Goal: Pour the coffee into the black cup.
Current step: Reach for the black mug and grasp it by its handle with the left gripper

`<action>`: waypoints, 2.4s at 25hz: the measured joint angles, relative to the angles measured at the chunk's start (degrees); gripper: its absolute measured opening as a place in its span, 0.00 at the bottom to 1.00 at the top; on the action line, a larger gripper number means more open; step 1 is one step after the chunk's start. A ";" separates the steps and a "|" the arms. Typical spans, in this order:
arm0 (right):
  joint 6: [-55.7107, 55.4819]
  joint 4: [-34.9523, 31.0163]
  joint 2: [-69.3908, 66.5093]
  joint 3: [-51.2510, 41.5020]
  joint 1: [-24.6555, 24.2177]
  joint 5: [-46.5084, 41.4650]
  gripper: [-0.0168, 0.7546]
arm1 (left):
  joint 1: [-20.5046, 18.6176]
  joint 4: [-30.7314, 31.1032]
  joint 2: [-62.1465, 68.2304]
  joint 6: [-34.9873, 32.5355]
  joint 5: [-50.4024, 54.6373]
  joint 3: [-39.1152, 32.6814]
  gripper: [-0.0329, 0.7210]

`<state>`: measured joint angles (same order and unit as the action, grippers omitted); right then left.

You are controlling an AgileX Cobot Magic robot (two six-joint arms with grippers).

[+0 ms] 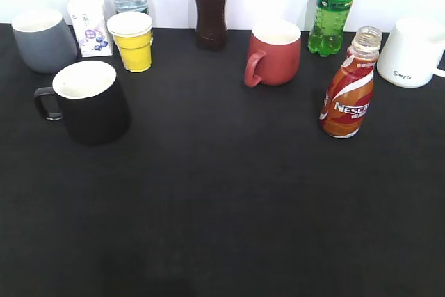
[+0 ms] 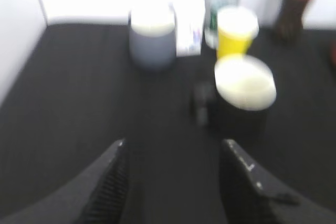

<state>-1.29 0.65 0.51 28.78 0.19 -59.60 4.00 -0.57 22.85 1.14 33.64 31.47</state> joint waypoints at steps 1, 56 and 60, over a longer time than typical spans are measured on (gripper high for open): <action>0.00 0.00 0.00 0.00 0.00 0.00 0.74 | 0.00 0.00 5.01 0.00 -5.65 0.00 0.60; -0.11 0.00 0.00 0.00 0.00 0.00 0.74 | 8.93 -5.20 79.42 0.00 -97.83 -13.72 0.65; -0.11 0.00 0.00 0.00 0.00 0.00 0.74 | 8.93 -6.14 79.42 0.00 -97.83 -13.43 0.68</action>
<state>-1.41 0.65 0.51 28.78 0.19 -59.60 12.93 -6.71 102.27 1.14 -64.19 18.04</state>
